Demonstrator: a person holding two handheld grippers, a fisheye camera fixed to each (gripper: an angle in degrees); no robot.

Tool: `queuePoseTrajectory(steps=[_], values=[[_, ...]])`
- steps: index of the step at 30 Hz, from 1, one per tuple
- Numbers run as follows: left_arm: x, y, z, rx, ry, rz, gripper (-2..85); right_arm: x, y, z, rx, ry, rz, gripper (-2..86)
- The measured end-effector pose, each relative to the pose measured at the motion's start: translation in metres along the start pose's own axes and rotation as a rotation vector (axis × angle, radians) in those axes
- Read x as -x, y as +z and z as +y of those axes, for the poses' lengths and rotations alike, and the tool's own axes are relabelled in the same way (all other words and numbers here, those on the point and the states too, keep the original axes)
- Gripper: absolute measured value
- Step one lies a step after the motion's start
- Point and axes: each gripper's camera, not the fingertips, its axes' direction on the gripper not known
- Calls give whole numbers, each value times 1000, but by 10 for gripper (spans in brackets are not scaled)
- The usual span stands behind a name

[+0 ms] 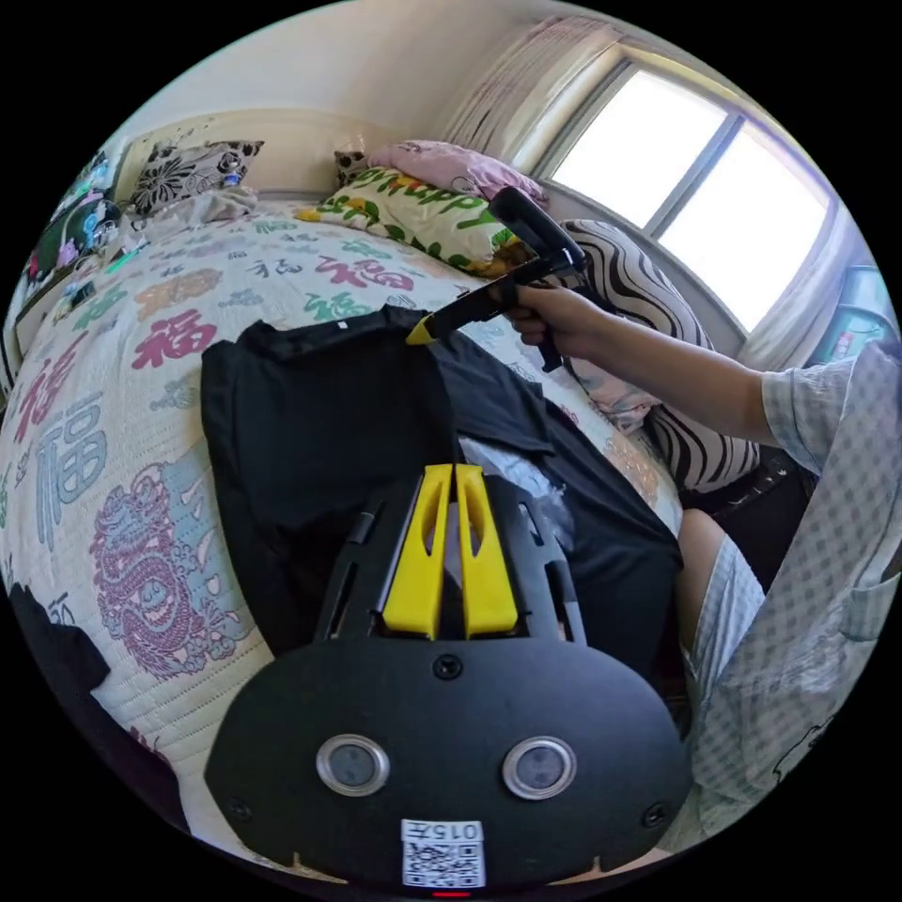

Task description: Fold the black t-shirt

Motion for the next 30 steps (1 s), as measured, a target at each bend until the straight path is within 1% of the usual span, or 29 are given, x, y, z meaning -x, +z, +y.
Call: queuePoseTrajectory(steps=[2, 3, 4, 5, 6, 8, 10, 12, 13, 15, 16, 18, 19, 20, 22, 25, 27, 29, 30], values=[[0, 14, 3, 65, -4, 23, 23, -3, 8, 16, 78, 12, 32, 42], [3, 22, 3, 101, -14, 63, 45, -5, 11, 20, 98, 19, 29, 51], [3, 23, 3, 109, -14, 90, 55, -10, 13, 28, 117, 40, 30, 59], [5, 18, 0, 99, -4, 105, 61, -14, 9, 35, 97, 60, 59, 64], [7, 5, -6, 52, 13, 55, 66, -17, 3, 38, 73, 68, 73, 65], [17, -18, -23, -36, 16, -59, 73, -29, -27, 51, -71, 95, 114, 72], [34, -31, -47, -65, 17, -138, 82, -41, -45, 56, -151, 127, 164, 88], [62, -29, -82, -35, -3, -230, 91, -52, -52, 53, -159, 161, 216, 106], [70, -25, -90, -17, -9, -238, 93, -59, -52, 49, -139, 179, 240, 111], [91, -1, -117, 102, -11, -260, 94, -66, -47, 42, -99, 184, 241, 115], [94, 6, -122, 132, -3, -266, 93, -69, -41, 38, -69, 184, 237, 116], [104, 30, -132, 234, -22, -283, 84, -71, -31, 33, 0, 182, 245, 111], [105, 35, -133, 254, -31, -277, 76, -72, -22, 31, 57, 180, 247, 102], [108, 42, -133, 290, -53, -261, 61, -69, -18, 33, 79, 172, 282, 53], [102, 45, -131, 305, -31, -221, 25, -60, -16, 39, 98, 127, 356, 15], [83, 33, -126, 276, 10, -227, 10, -51, -17, 52, 143, 85, 305, -1], [59, 8, -119, 218, 56, -214, 5, -42, -29, 66, 94, 74, 260, -5], [35, -19, -108, 159, 96, -186, 3, -22, -56, 94, -13, 41, 199, -7], [16, -39, -99, 130, 127, -168, 3, -16, -63, 103, -35, 32, 184, -7]])
